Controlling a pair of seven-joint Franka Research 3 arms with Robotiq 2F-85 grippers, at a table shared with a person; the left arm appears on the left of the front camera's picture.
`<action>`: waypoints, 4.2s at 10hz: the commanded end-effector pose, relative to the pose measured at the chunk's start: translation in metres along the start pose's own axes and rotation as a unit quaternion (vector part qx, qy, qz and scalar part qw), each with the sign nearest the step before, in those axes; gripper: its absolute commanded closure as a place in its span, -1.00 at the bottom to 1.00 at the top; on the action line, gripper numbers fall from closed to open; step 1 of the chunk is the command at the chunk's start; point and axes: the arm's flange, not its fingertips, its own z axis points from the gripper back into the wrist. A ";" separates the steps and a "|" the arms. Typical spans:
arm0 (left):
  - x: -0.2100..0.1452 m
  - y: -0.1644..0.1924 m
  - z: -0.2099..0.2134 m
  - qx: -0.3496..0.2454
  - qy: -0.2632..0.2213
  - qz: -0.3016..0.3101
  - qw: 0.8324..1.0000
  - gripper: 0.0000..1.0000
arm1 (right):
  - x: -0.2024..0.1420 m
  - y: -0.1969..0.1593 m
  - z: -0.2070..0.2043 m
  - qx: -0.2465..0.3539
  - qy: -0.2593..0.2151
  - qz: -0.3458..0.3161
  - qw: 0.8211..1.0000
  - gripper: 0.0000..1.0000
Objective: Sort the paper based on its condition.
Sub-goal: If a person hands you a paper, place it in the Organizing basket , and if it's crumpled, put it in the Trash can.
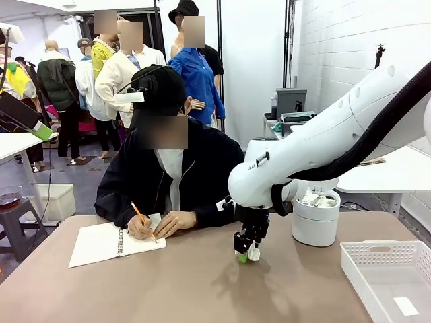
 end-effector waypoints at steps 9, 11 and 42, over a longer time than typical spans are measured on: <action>0.000 0.001 0.000 0.005 0.001 0.001 1.000 -1.00 | -0.071 -0.030 0.175 -0.173 -0.103 -0.125 0.972 -0.16; 0.000 0.001 0.000 0.005 0.001 0.001 1.000 -1.00 | -0.077 -0.053 0.177 -0.145 -0.103 -0.152 0.972 -0.16; 0.000 0.001 0.000 0.005 0.001 0.001 1.000 -1.00 | -0.083 -0.058 0.009 -0.222 -0.111 -0.401 0.882 -1.00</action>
